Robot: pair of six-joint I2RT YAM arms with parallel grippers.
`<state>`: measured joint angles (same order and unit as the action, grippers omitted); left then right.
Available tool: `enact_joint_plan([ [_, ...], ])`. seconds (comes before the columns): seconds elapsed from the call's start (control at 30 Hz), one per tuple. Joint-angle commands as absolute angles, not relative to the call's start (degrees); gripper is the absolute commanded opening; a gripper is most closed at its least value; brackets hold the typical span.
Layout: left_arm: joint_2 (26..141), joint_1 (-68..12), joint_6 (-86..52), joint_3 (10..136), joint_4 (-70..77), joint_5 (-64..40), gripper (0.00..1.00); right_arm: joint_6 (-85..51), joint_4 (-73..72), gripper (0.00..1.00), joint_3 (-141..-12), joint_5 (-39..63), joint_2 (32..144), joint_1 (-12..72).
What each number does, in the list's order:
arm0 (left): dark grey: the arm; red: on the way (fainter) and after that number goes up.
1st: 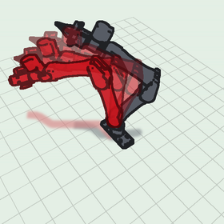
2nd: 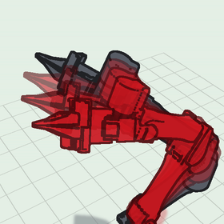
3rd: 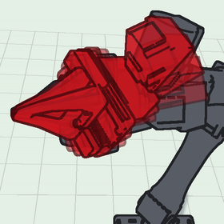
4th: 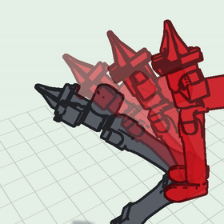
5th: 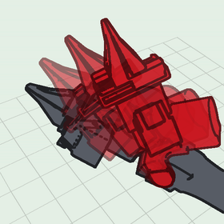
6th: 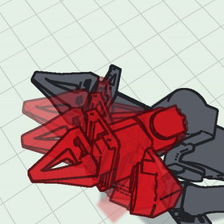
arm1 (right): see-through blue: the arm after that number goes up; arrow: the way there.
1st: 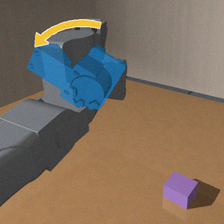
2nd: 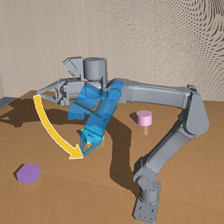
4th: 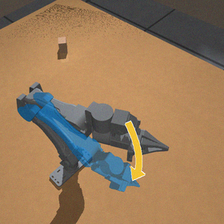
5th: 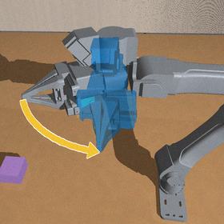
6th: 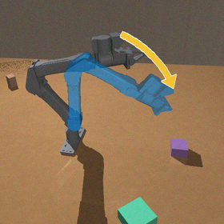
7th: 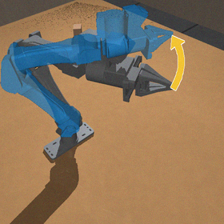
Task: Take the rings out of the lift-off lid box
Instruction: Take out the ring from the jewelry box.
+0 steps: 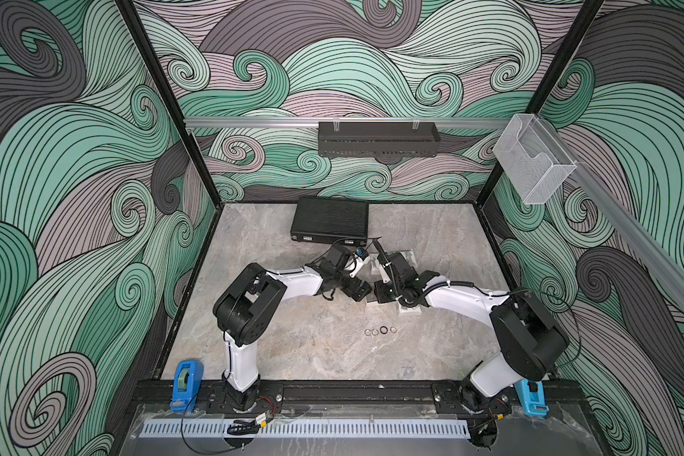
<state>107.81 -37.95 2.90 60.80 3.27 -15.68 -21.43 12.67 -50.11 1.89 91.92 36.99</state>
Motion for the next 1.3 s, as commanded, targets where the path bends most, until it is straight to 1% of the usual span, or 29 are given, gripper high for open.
enact_joint_plan([
  [0.0,109.17,-38.06,2.46,63.61,1.21,-16.35,0.98,-21.42,12.52,0.25,-51.82,0.16,92.55,36.74],
  [0.7,111.91,-38.06,2.83,67.44,-5.96,-13.47,0.97,-21.15,13.27,0.22,-53.31,-0.27,95.73,36.73],
  [1.27,114.21,-38.06,2.81,71.17,-9.84,-11.62,0.97,-20.93,14.02,0.23,-54.46,0.15,97.64,36.74],
])
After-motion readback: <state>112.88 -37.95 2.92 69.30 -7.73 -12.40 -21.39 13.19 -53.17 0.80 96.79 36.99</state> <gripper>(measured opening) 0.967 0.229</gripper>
